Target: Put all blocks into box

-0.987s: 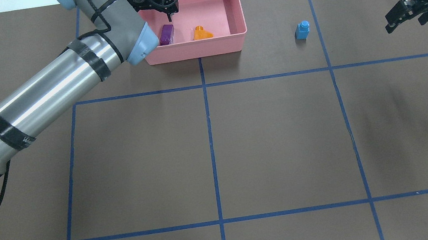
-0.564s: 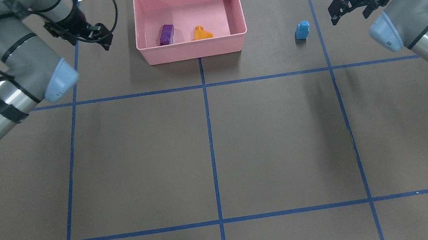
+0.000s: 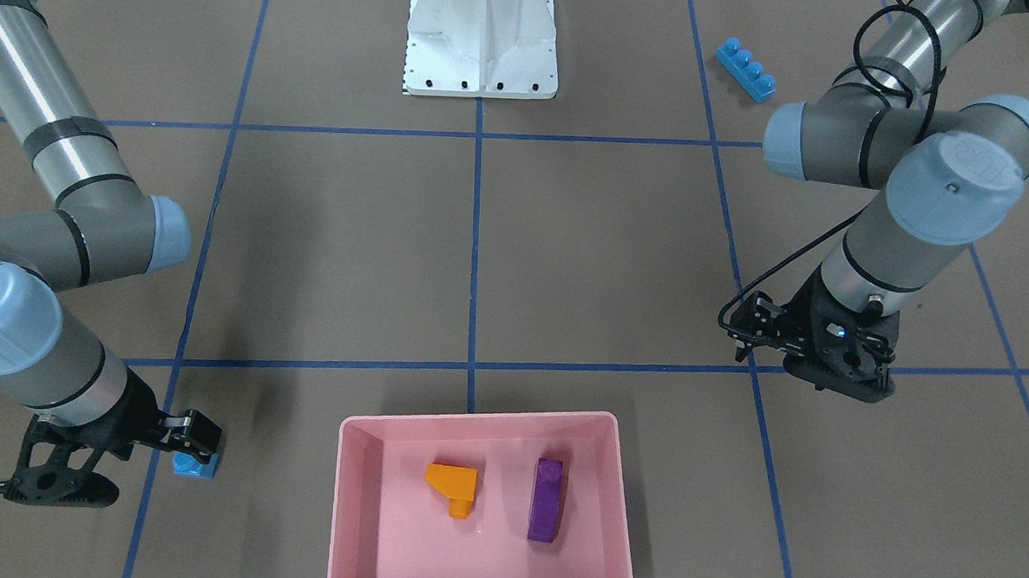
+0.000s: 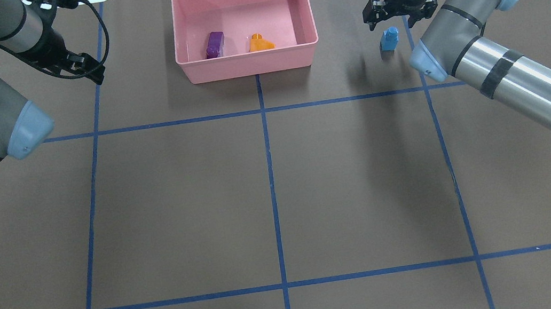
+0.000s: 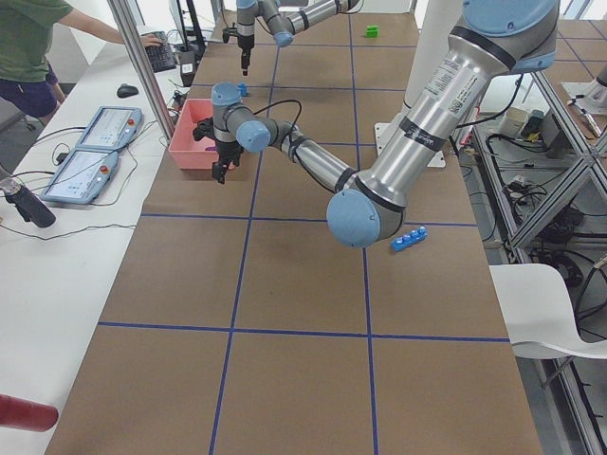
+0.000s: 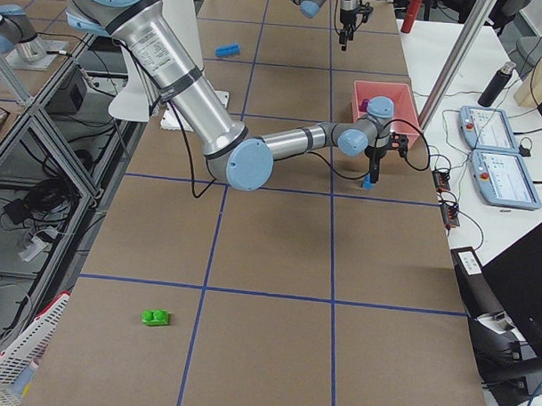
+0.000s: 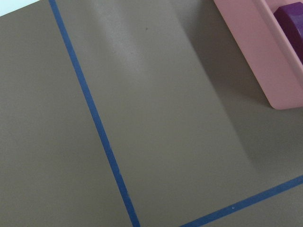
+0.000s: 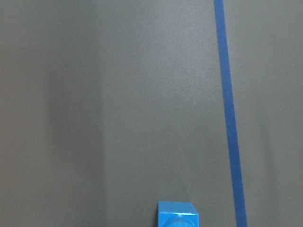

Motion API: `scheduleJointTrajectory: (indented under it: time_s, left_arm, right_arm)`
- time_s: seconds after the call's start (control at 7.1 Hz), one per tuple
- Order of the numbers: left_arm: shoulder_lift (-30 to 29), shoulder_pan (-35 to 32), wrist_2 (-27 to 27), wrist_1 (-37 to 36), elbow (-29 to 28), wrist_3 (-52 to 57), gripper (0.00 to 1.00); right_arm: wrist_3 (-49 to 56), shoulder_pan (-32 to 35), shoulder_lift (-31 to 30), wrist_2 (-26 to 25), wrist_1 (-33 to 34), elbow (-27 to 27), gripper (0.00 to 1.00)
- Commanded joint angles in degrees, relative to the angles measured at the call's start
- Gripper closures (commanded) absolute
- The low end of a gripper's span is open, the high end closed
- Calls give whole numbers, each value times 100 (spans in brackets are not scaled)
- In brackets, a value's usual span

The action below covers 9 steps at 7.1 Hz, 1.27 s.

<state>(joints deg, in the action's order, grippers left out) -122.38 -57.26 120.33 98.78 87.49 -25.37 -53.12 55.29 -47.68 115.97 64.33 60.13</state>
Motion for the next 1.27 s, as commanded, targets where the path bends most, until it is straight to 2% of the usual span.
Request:
scheduleJointTrajectory:
  time_s: [0.0,0.14,0.28,0.56,0.85,1.13]
  left_arm:
    - [4,22,-1,1,5,-20,0]
    - [4,22,-1,1,5,-21,0]
    - [4,31,-1,1,5,-99,0]
    - [-14,49,-1,10,5,-196,0]
    - [-14,40,-9,10,5,-196,0]
    - [-23,49,-9,10,14,-205,0]
  right_arm:
    - [-67,-150,40,-241,-26,-98,33]
    - [-67,-159,13,-241,-17,-98,44]
    - [-58,-168,-4,-250,-26,-176,47]
    - [-49,-176,-13,-320,-26,-203,49]
    - [-49,-185,-5,-320,-26,-203,72]
    - [-58,-185,13,-320,-26,-203,75]
